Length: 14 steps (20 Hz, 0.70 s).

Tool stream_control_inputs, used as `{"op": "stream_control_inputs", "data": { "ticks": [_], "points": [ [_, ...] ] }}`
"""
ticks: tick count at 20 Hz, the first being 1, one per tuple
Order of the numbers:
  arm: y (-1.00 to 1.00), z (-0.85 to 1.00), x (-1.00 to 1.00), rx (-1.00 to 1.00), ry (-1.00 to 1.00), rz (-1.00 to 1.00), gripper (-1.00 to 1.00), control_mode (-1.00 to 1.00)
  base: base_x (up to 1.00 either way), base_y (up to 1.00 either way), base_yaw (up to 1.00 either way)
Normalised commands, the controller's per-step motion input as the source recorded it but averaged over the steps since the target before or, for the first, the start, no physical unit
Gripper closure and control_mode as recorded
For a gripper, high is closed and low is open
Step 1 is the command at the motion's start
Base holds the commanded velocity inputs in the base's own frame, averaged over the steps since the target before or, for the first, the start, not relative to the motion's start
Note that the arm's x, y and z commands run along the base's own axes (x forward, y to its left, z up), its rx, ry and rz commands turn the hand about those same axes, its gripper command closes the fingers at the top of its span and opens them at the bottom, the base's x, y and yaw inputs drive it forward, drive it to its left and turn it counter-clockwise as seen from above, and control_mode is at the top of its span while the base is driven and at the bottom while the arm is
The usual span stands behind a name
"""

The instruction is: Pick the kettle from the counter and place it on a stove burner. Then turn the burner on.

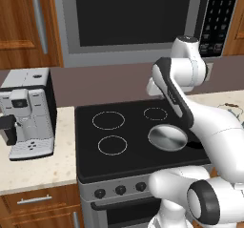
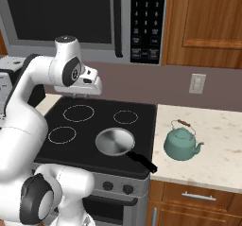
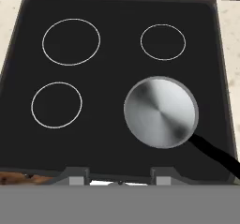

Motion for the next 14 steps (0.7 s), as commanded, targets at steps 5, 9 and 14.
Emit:
{"op": "stream_control_inputs", "data": {
  "ticks": [5, 9, 14],
  "points": [
    [-0.12, 0.0, -0.1, 0.0, 0.0, 0.0, -1.0, -1.0, 0.0, 0.0, 0.0],
    [-0.21, -0.02, -0.13, 0.0, 0.0, 0.0, -1.0, -1.0, 0.0, 0.0, 0.0],
    [-0.33, 0.0, -0.19, 0.0, 0.0, 0.01, -1.0, -1.0, 0.0, 0.0, 0.0]
  ]
}}
